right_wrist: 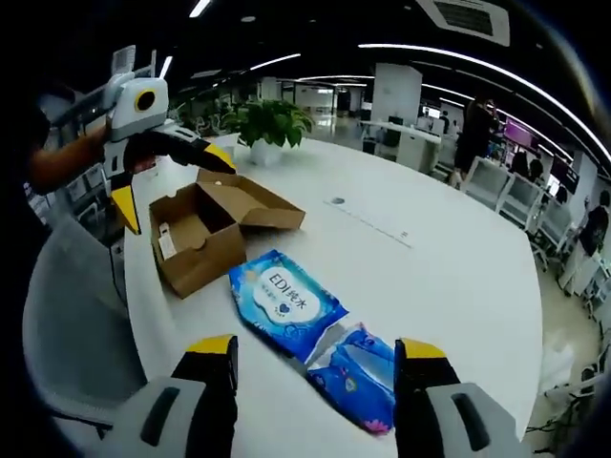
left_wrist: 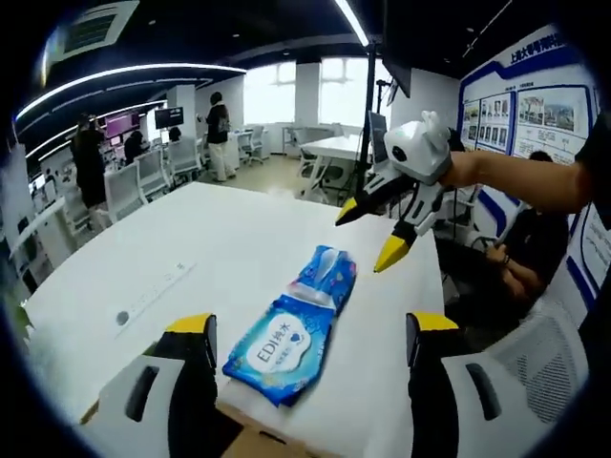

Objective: Operate the shoe box by opening the lid, removing the specified soft item, and placing it in the target area until the item is outside and the box remains undamaged.

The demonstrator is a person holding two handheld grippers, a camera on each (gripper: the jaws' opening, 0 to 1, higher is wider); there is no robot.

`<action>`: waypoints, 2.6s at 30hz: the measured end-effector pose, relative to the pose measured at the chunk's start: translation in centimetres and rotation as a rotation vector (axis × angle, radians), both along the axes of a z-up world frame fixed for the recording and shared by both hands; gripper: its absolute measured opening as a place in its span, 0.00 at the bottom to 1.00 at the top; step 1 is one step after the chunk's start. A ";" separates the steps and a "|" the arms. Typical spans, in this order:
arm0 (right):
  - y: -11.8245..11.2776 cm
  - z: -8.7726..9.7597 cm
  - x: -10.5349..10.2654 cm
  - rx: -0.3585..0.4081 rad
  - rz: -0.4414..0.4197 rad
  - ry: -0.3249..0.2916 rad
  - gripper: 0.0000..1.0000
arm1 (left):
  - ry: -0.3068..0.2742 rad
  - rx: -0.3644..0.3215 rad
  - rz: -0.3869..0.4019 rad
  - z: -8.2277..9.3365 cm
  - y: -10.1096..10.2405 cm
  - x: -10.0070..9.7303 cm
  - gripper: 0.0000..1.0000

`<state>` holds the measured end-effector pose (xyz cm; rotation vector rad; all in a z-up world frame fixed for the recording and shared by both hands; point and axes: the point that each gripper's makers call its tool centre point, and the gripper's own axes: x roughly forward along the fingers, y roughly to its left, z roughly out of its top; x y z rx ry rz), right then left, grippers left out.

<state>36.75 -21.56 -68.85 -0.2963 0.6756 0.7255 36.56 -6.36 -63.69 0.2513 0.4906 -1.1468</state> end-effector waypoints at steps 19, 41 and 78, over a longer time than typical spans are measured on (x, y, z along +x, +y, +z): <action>7.0 1.0 -1.6 0.035 0.212 0.014 0.72 | -0.066 -0.044 0.223 2.7 13.3 -1.5 0.98; 18.0 0.2 -1.4 0.054 0.470 0.014 0.72 | -0.086 -0.040 0.441 0.8 22.8 -7.6 1.00; 29.3 -7.7 -1.6 -0.045 0.747 0.074 0.64 | -0.097 -0.096 0.539 -3.4 25.3 -12.4 1.00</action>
